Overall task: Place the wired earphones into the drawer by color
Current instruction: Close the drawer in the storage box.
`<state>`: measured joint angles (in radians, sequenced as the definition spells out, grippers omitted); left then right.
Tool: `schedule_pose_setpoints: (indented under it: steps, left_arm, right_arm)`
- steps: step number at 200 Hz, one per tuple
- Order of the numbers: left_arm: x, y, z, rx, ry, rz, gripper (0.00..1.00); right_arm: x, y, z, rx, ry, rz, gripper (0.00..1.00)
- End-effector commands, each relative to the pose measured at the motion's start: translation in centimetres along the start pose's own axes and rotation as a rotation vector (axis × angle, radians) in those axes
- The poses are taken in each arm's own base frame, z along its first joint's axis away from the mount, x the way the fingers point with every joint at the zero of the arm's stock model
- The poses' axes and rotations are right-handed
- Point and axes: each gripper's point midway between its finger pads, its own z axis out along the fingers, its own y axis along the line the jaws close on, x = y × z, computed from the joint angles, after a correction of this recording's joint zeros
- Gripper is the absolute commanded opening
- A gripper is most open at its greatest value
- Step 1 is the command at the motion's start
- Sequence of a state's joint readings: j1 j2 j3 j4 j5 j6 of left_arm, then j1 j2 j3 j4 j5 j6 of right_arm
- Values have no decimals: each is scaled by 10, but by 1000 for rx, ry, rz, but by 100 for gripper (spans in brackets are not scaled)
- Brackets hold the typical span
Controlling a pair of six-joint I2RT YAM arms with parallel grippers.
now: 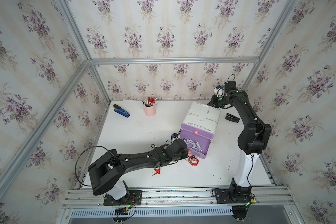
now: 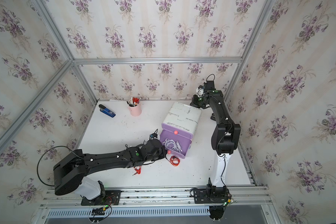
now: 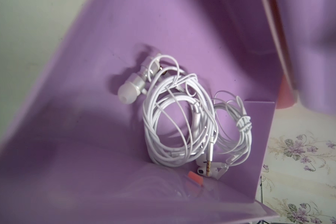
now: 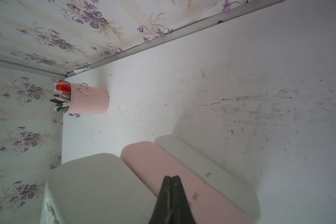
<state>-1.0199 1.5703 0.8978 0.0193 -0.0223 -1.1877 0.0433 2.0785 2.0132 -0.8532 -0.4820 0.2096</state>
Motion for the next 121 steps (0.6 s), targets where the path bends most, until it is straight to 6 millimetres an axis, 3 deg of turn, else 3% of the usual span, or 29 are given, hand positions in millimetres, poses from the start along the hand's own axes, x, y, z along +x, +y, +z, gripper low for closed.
schedule_pose_setpoints:
  steps: [1, 59, 95, 121]
  left_arm:
    - [-14, -13, 5, 28, -41, 23, 0]
    - [-50, -27, 16, 56, -118, -2, 0]
    - [-63, -42, 26, 104, -139, -17, 0]
    - [-68, -40, 34, 99, -160, -35, 0]
  right_arm:
    - [17, 3, 4, -10, 59, 6, 0]
    - [23, 0, 5, -4, 66, 2, 0]
    - [23, 1, 5, -5, 64, -2, 0]
    - [22, 1, 5, -7, 61, -2, 0]
